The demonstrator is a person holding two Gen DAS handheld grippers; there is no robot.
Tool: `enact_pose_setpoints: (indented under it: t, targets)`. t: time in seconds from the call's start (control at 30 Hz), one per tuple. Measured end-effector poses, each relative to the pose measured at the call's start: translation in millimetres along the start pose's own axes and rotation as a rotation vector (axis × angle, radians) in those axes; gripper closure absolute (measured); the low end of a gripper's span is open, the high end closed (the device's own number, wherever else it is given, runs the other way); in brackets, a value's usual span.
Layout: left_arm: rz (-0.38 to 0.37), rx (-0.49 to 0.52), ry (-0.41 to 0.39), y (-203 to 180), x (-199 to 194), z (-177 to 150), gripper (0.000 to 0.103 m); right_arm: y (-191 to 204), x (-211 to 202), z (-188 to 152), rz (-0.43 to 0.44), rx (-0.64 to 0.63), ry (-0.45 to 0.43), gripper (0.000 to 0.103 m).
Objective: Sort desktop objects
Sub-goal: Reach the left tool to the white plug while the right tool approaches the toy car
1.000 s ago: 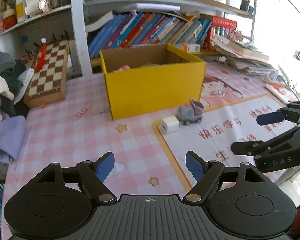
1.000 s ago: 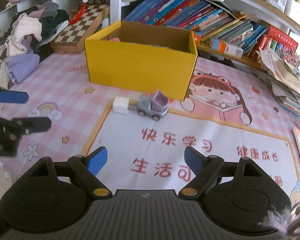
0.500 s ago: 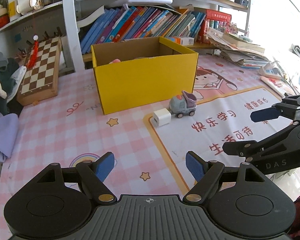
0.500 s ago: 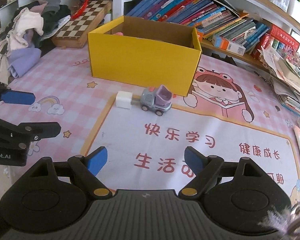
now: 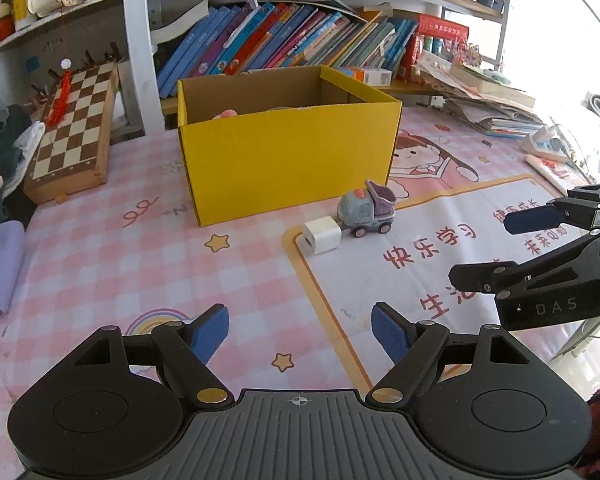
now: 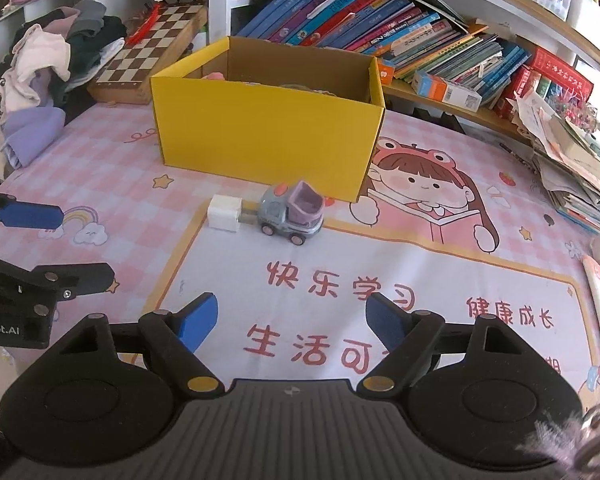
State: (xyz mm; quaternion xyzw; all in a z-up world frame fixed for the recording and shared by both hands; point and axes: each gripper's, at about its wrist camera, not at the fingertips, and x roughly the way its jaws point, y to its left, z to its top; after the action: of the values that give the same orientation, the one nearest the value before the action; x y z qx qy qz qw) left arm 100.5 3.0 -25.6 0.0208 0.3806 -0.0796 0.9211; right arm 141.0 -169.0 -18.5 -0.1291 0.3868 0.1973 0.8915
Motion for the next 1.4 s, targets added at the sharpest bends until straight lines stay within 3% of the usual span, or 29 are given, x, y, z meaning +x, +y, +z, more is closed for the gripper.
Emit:
enact_pose_setpoints:
  t: [0.33, 1.4]
  targets:
    - [0.003, -0.002, 0.003, -4.7, 14.9, 11.2, 0.022, -11.6, 13.0, 11.3, 0.026, -0.021, 0.011, 0.047]
    - [0.106, -0.056, 0.083, 1.3, 45.1, 23.9, 0.022, -25.0, 111.9, 71.5, 0.138, -0.095, 0.08, 0.042]
